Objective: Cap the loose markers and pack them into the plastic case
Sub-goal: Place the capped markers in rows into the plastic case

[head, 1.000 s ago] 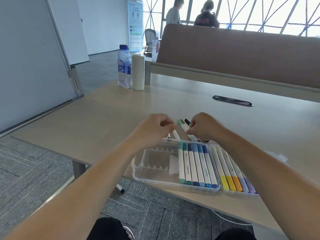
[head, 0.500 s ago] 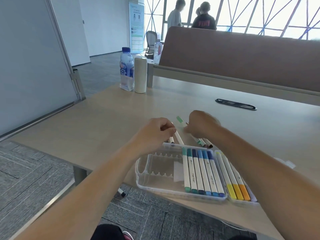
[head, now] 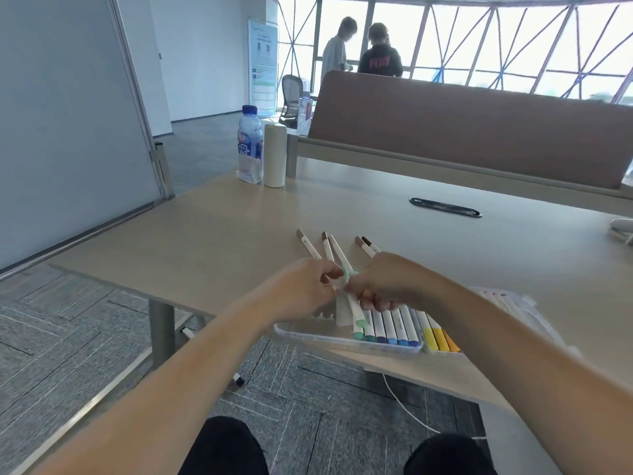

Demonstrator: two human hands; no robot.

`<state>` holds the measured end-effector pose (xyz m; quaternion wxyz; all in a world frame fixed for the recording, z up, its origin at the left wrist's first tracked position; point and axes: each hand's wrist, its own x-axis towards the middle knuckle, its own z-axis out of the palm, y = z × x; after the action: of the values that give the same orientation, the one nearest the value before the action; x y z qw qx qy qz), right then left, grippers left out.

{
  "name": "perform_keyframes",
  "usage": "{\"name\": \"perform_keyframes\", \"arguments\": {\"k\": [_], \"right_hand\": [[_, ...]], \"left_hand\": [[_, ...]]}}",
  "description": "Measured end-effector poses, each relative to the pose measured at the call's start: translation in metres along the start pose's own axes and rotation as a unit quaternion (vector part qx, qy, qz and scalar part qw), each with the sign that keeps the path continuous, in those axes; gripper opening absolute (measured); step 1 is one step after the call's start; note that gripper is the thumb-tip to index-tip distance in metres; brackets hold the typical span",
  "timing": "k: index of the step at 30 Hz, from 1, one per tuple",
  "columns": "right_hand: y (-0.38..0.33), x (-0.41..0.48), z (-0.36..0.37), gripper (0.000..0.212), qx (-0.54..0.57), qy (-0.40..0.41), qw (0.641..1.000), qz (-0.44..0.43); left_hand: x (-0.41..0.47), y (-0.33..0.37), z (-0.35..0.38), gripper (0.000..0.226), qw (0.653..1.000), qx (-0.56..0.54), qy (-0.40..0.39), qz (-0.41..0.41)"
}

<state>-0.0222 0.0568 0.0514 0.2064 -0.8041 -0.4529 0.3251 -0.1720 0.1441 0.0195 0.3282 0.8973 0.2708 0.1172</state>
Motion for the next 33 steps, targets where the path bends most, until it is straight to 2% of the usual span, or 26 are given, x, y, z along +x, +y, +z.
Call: {"name": "perform_keyframes", "arguments": {"k": [4, 10, 19, 24, 28, 30, 33], "right_hand": [[0.008, 0.004, 0.001, 0.032, -0.046, 0.030, 0.998, -0.013], [0.017, 0.008, -0.003, 0.040, -0.105, 0.047, 0.992, -0.053], [0.018, 0.013, 0.002, 0.033, -0.154, 0.038, 0.985, -0.070], [0.016, 0.013, 0.001, 0.031, -0.172, 0.028, 0.982, -0.077], [0.017, 0.014, -0.011, 0.033, -0.142, 0.003, 0.987, -0.079], [0.020, 0.019, -0.018, 0.035, -0.131, 0.023, 0.988, -0.079], [0.022, 0.037, -0.026, 0.031, -0.131, 0.079, 0.986, -0.068]], "left_hand": [[-0.004, 0.001, 0.003, 0.046, 0.988, 0.142, -0.034, 0.042], [-0.001, -0.006, 0.008, 0.076, 0.979, 0.186, -0.059, 0.063], [0.003, -0.005, 0.008, 0.079, 0.970, 0.228, -0.057, 0.069], [0.001, 0.001, 0.006, 0.073, 0.975, 0.207, -0.057, 0.064], [0.009, -0.005, -0.001, 0.057, 0.992, 0.093, -0.072, 0.041], [0.015, -0.004, -0.004, 0.047, 0.998, 0.039, -0.049, 0.016], [0.028, -0.005, -0.009, 0.024, 1.000, 0.020, 0.010, 0.013]]}}
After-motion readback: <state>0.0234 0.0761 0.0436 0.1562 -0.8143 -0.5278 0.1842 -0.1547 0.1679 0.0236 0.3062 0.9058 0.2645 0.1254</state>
